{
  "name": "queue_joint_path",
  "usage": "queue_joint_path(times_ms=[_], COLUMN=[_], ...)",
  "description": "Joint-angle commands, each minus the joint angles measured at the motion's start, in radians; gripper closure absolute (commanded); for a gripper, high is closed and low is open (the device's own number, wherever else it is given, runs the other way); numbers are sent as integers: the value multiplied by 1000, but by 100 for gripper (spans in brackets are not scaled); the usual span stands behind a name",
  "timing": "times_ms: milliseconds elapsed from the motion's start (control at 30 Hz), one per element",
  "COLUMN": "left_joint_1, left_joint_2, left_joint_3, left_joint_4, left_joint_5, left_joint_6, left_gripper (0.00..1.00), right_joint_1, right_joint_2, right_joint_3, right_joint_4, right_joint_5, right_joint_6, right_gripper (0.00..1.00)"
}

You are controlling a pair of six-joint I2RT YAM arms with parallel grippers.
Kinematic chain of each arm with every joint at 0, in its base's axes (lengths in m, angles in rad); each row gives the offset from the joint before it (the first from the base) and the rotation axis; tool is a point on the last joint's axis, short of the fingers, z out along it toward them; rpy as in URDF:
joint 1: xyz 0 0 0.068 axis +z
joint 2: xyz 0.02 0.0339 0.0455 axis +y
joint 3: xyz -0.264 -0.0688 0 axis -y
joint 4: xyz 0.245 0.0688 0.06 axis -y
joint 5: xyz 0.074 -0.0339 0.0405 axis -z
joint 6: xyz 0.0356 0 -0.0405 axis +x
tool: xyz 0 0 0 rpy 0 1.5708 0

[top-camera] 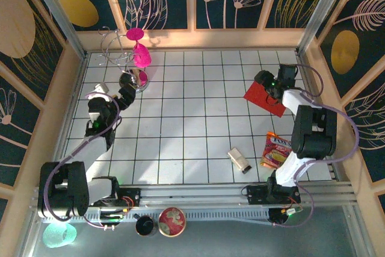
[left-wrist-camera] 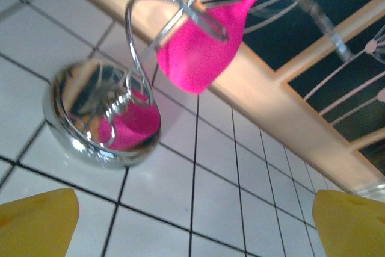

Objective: Fold a paper plane with a square sheet of paper (pick it up from the middle)
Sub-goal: Move the square sheet of paper to the center of the table.

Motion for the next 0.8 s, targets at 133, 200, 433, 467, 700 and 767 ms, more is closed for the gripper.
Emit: queue_joint_path(times_ms=[133,200,433,467,700,767], left_joint_1=[-5,-22,-153,-166,-229,-242], left_joint_2=[101,117,177,194,269,281], left_joint_3=[72,85,161,164,204,216], left_joint_4=[-48,-68,-189,-177,-150,-156], left_joint_5=[138,134,64,75,103,100], left_joint_6=[-128,-139,-121,-134,-157,-153], left_gripper=[7,7,1,1,1,1], right_joint_1=[-24,-28,-31,-34,-36,-37], right_joint_2=[143,198,286,296,340,348], right_joint_3=[145,207,309,318,355,360], right_joint_4=[-115,-168,-259,-270,-312,-323], right_joint_5=[-25,-10,50,56,58,60], right_joint_6=[47,46,32,31,9,4], right_gripper=[34,38,38,38,38,39])
